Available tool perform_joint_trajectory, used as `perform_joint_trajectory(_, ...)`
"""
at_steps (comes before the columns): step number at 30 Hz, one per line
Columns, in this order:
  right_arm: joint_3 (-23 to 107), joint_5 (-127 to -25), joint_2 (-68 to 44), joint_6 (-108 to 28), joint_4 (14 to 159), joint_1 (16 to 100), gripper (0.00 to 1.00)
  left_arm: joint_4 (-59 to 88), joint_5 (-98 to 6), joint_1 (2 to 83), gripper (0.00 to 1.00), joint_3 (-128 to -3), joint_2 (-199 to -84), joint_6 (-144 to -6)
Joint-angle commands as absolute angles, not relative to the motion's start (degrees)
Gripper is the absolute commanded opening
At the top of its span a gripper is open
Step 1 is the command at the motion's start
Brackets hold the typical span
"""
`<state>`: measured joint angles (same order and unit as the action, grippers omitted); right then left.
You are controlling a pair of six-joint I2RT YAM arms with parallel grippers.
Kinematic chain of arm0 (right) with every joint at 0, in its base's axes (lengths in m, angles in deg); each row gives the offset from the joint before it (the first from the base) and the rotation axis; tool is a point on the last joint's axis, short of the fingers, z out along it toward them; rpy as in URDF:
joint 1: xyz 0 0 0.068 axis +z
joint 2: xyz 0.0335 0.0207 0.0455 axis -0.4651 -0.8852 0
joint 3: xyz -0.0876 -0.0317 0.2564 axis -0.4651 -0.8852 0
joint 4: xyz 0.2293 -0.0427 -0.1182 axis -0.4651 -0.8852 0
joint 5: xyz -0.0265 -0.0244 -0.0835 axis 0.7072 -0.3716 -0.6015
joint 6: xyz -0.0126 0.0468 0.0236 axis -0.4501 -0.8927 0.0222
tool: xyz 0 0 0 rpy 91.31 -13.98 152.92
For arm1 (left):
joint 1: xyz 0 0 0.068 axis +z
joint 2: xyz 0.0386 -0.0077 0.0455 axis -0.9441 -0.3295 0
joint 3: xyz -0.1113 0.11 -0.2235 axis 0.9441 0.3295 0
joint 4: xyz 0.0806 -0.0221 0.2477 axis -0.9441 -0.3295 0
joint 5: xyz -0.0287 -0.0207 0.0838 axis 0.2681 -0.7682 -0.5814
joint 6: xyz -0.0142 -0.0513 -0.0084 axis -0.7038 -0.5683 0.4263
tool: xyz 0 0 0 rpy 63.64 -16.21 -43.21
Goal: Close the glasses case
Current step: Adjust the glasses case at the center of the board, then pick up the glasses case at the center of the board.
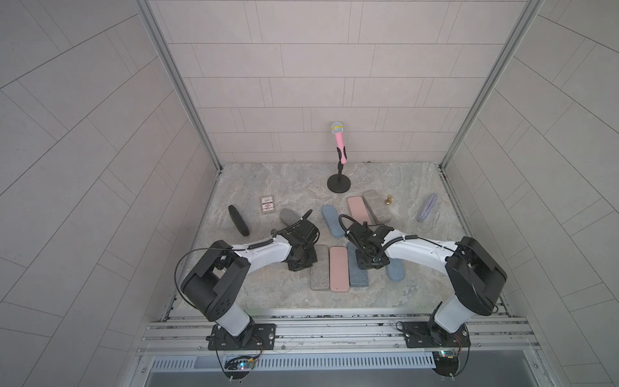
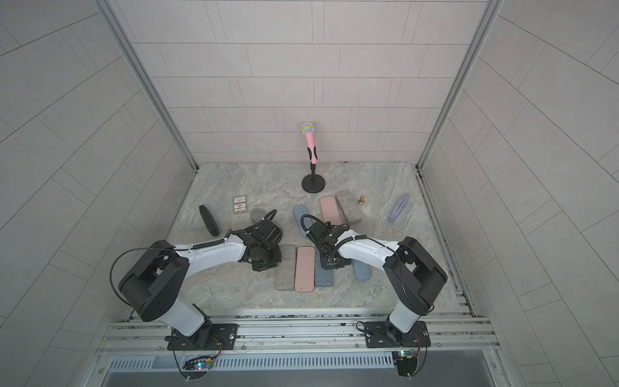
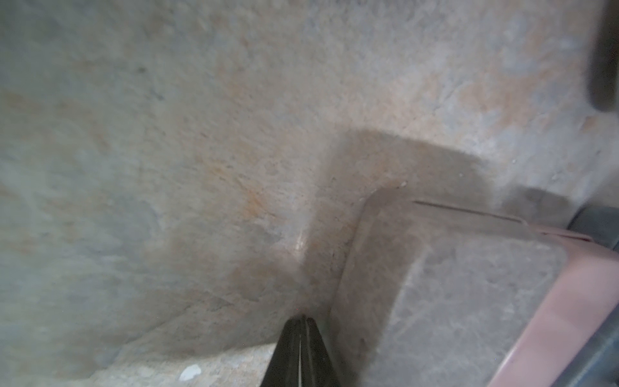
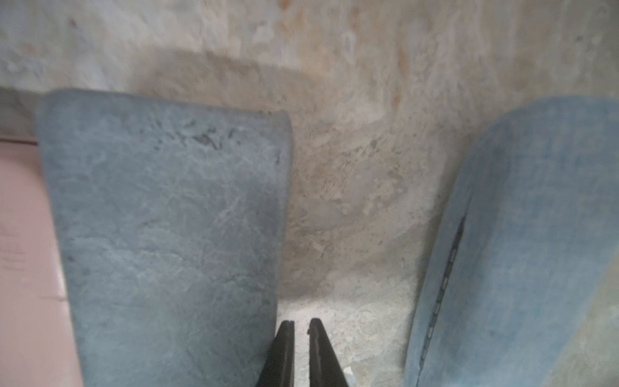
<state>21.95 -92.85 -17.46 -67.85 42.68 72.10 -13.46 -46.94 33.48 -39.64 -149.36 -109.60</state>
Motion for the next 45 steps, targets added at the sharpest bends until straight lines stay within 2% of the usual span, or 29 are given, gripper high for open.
perform_joint_trajectory(1,20.8,-90.2,-16.1,-72.3,43.4,76.2,0.14,-12.8,-45.8,32.8,0.1,-39.9,-150.3,-109.3)
perform_joint_trajectory(5,20.4,-94.1,-14.9,-73.3,41.6,76.5,0.18,-12.8,-45.8,32.8,0.1,-39.4,-149.7,-109.3)
perform_joint_trajectory(10,22.8,-99.0,-14.0,-72.4,37.8,75.3,0.29,-13.1,-46.2,32.8,0.1,-38.7,-148.3,-109.6)
perform_joint_trajectory(14,24.1,-100.3,-12.3,-70.9,36.6,72.2,0.45,-14.1,-47.3,32.8,0.1,-38.2,-146.4,-109.8)
perform_joint_trajectory(18,28.0,-101.1,-11.8,-66.4,36.2,68.1,0.68,-17.0,-49.4,32.9,0.1,-39.3,-144.0,-109.3)
perform_joint_trajectory(22,34.6,-102.6,-14.0,-61.0,34.9,62.9,0.77,-20.6,-52.0,33.2,0.11,-41.6,-142.2,-107.9)
perform_joint_trajectory(30,49.8,-94.6,-27.5,-49.2,35.4,51.7,0.86,-21.9,-52.3,34.9,0.11,-42.7,-141.2,-106.1)
perform_joint_trajectory(35,58.0,-86.1,-35.7,-43.8,35.2,51.4,0.88,-20.9,-51.0,36.6,0.11,-41.1,-141.0,-105.5)
perform_joint_trajectory(39,62.3,-85.7,-40.5,-43.3,34.2,51.4,0.93,-20.6,-50.3,38.3,0.12,-40.0,-140.0,-104.8)
perform_joint_trajectory(45,67.4,-86.5,-46.7,-43.6,31.7,51.3,0.94,-21.1,-49.8,40.0,0.12,-39.1,-138.7,-104.0)
